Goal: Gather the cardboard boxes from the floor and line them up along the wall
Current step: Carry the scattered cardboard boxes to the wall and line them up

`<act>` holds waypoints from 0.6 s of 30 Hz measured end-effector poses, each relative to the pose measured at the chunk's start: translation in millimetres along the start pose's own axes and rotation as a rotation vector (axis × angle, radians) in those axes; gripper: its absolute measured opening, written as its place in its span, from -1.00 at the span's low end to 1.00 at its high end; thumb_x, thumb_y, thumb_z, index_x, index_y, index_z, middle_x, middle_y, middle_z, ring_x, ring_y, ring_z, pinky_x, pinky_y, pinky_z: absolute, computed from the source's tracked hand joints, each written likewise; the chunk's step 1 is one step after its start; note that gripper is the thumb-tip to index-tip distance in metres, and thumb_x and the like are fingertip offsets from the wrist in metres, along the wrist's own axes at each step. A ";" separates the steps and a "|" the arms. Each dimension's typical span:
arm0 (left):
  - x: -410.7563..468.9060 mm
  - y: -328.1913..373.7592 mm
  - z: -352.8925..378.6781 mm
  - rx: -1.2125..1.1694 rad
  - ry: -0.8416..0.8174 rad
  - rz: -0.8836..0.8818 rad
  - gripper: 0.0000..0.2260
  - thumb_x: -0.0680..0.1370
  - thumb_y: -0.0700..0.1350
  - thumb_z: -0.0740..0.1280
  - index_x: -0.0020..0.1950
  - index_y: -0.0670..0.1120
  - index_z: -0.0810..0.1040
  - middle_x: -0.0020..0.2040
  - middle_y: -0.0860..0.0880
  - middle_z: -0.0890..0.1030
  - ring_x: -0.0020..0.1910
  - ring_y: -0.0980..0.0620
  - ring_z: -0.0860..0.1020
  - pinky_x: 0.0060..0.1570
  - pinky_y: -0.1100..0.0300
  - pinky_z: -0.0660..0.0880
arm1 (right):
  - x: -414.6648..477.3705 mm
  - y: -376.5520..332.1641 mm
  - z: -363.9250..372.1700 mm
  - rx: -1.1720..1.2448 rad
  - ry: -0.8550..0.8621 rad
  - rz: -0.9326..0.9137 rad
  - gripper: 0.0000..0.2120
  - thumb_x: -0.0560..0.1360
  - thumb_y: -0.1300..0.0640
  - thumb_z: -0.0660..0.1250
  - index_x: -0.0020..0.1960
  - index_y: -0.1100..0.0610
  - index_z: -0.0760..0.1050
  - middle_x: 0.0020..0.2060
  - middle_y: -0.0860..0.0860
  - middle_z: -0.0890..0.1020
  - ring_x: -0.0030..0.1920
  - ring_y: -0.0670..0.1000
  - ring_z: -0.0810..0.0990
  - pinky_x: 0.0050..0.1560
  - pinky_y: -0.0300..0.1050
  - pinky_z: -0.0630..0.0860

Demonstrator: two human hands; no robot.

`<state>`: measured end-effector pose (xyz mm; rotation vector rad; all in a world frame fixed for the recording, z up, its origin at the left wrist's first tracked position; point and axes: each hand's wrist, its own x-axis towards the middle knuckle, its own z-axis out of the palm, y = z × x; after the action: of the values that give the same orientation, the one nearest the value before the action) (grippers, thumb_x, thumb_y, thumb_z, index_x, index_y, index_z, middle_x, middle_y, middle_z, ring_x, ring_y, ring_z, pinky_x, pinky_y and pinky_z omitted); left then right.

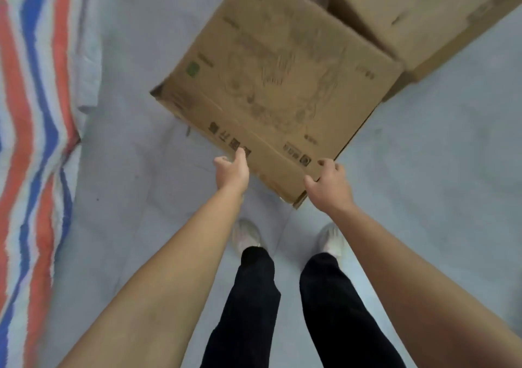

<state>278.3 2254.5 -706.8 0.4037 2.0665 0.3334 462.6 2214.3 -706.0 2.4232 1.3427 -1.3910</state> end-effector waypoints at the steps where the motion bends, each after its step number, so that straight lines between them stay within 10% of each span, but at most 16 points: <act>1: 32.2 -20.2 17.1 -0.004 -0.004 -0.053 -0.51 0.60 0.14 0.24 0.38 -0.15 0.26 0.33 -0.21 0.43 0.24 -0.25 0.48 0.20 -0.13 0.48 | 18.3 15.0 32.6 0.004 -0.033 0.034 -0.45 0.59 0.02 0.26 0.52 0.15 0.22 0.45 0.17 0.28 0.30 0.19 0.47 0.24 0.07 0.43; 8: 154.5 -84.8 80.9 -0.162 -0.068 -0.257 -0.12 0.57 0.15 0.34 0.61 0.02 -0.25 0.62 -0.03 0.04 0.49 -0.23 0.27 0.42 -0.20 0.29 | 70.9 77.0 153.7 -0.110 -0.090 0.052 -0.17 0.57 0.01 0.29 0.64 0.05 -0.16 0.59 0.17 -0.26 0.57 0.23 0.06 0.46 0.09 0.24; 18: 149.3 -66.2 66.0 -0.459 -0.170 -0.190 0.02 0.05 0.41 0.52 0.37 -0.12 0.44 0.23 -0.09 0.60 0.12 -0.14 0.63 0.07 -0.14 0.61 | 35.9 64.4 145.5 -0.115 -0.030 -0.037 0.05 0.46 -0.02 0.46 0.62 0.11 -0.25 0.60 0.15 -0.23 0.59 0.16 -0.03 0.51 0.01 0.18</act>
<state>254.3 2261.0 -881.2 -0.0412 1.7776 0.6181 416.1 2136.4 -841.5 2.3080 1.4255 -1.3136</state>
